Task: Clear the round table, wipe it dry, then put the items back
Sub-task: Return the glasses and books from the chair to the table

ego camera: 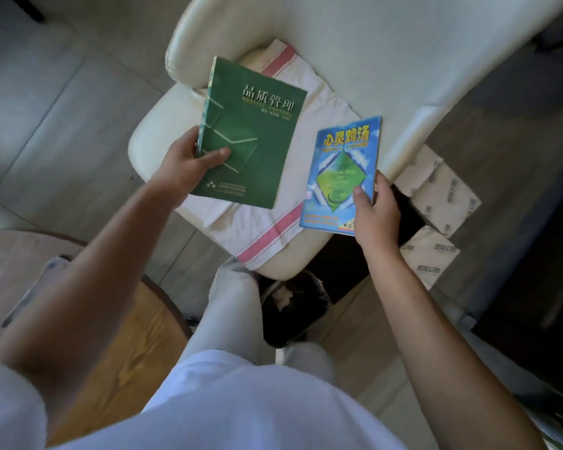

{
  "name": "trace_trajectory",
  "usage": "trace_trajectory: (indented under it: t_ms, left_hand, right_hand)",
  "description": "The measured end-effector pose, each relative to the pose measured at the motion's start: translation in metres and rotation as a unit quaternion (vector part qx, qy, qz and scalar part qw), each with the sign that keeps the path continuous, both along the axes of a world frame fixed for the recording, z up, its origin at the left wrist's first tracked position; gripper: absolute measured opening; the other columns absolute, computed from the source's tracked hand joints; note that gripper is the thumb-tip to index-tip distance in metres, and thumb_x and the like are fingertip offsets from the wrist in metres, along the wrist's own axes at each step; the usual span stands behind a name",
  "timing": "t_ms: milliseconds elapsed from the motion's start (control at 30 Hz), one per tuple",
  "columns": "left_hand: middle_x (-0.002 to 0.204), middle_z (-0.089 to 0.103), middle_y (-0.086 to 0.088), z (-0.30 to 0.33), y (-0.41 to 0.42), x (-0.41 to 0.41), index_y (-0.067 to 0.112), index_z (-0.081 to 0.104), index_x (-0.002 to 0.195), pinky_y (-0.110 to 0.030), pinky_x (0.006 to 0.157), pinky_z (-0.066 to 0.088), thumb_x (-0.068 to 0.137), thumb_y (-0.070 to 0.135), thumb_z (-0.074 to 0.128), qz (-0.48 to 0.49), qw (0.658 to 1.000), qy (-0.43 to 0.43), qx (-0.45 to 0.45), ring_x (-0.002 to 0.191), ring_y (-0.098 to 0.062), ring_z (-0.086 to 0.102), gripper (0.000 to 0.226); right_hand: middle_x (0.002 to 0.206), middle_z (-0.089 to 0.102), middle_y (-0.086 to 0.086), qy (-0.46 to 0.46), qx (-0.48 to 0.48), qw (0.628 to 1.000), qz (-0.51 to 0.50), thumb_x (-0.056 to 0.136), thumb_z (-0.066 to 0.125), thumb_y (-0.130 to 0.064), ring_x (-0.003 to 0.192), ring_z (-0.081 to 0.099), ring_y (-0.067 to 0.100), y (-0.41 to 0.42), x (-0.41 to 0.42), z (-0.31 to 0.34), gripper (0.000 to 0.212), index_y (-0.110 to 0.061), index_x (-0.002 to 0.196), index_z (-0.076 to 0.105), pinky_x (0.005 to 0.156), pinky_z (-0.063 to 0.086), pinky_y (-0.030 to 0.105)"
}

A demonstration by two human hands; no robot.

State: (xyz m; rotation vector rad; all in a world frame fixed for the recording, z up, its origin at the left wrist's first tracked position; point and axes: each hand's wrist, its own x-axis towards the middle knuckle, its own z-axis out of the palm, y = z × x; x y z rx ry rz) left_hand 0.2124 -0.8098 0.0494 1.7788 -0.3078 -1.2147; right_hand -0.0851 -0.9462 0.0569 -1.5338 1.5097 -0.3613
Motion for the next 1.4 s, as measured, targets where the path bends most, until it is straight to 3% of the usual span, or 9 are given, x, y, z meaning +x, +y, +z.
trace_trajectory:
  t_ms: [100,333,500,633,700,833,1000,1167,1400]
  left_hand:
    - [0.119,0.074,-0.008,0.04,0.032,-0.044,0.015,0.058,0.136,-0.041,0.089,0.061,0.091,0.014,0.073,0.009,0.998,0.04,-0.041,0.105,-0.028,0.074,0.047]
    - [0.113,0.076,-0.008,0.111,0.117,-0.159,0.021,0.06,0.131,-0.04,0.078,0.063,0.089,0.014,0.071,0.078,0.976,0.149,-0.141,0.096,-0.025,0.076,0.044]
    - [0.115,0.077,-0.007,0.16,0.178,-0.236,0.017,0.063,0.13,-0.043,0.08,0.064,0.105,0.013,0.042,0.184,0.934,0.234,-0.2,0.099,-0.023,0.076,0.033]
    - [0.091,0.081,-0.002,0.197,0.215,-0.271,0.022,0.085,0.083,-0.037,0.062,0.064,0.111,0.024,0.029,0.22,0.914,0.266,-0.214,0.077,-0.018,0.078,0.063]
    - [0.088,0.08,-0.001,0.21,0.231,-0.277,0.022,0.085,0.078,-0.035,0.059,0.063,0.111,0.026,0.03,0.225,0.912,0.258,-0.226,0.074,-0.016,0.078,0.065]
    - [0.095,0.08,-0.004,0.218,0.266,-0.277,0.017,0.081,0.099,-0.037,0.065,0.065,0.109,0.023,0.032,0.244,0.907,0.253,-0.234,0.079,-0.02,0.078,0.05]
    - [0.111,0.077,-0.009,0.216,0.317,-0.272,0.014,0.05,0.141,-0.039,0.071,0.065,0.104,0.02,0.046,0.25,0.895,0.246,-0.277,0.089,-0.024,0.078,0.037]
    - [0.125,0.072,-0.007,0.199,0.385,-0.262,0.02,0.046,0.148,-0.043,0.081,0.064,0.106,0.009,0.036,0.273,0.905,0.18,-0.272,0.1,-0.024,0.076,0.044]
    - [0.126,0.072,-0.006,0.172,0.514,-0.242,0.039,0.049,0.145,-0.049,0.077,0.064,0.089,0.007,0.06,0.349,0.896,0.164,-0.219,0.098,-0.027,0.075,0.065]
  right_hand:
    - [0.121,0.072,-0.002,-0.019,-0.018,0.999,0.02,0.102,0.056,-0.017,0.104,0.066,0.012,0.017,-0.038,0.042,0.037,-0.015,0.139,0.057,0.091,0.053,0.028]
    - [0.115,0.072,-0.014,-0.117,-0.058,0.991,0.044,0.103,0.052,-0.02,0.105,0.067,0.006,0.066,-0.131,0.133,0.033,-0.028,0.134,0.06,0.091,0.054,0.029]
    - [0.111,0.074,-0.011,-0.186,-0.05,0.978,0.078,0.106,0.053,-0.016,0.105,0.07,0.011,0.097,-0.181,0.201,0.026,-0.032,0.122,0.066,0.099,0.056,0.044]
    - [0.121,0.075,-0.005,-0.245,-0.024,0.964,0.1,0.105,0.054,-0.017,0.116,0.07,0.021,0.119,-0.195,0.243,0.032,-0.04,0.123,0.067,0.105,0.053,0.055]
    - [0.122,0.075,-0.004,-0.27,-0.009,0.956,0.11,0.106,0.053,-0.016,0.117,0.07,0.023,0.128,-0.195,0.258,0.032,-0.036,0.128,0.066,0.105,0.053,0.056]
    - [0.124,0.074,-0.002,-0.296,-0.002,0.946,0.13,0.106,0.053,-0.013,0.118,0.07,0.023,0.153,-0.184,0.274,0.035,-0.027,0.137,0.062,0.106,0.053,0.054]
    - [0.126,0.073,-0.002,-0.292,0.018,0.942,0.163,0.106,0.052,-0.011,0.118,0.069,0.022,0.189,-0.168,0.269,0.036,-0.037,0.128,0.065,0.108,0.051,0.056]
    - [0.125,0.073,0.0,-0.265,0.049,0.945,0.187,0.106,0.053,-0.012,0.116,0.07,0.022,0.237,-0.145,0.251,0.036,-0.035,0.132,0.064,0.106,0.053,0.053]
    - [0.13,0.072,-0.001,-0.218,0.086,0.943,0.237,0.107,0.051,-0.007,0.123,0.067,0.022,0.339,-0.079,0.217,0.04,-0.027,0.14,0.06,0.109,0.051,0.046]
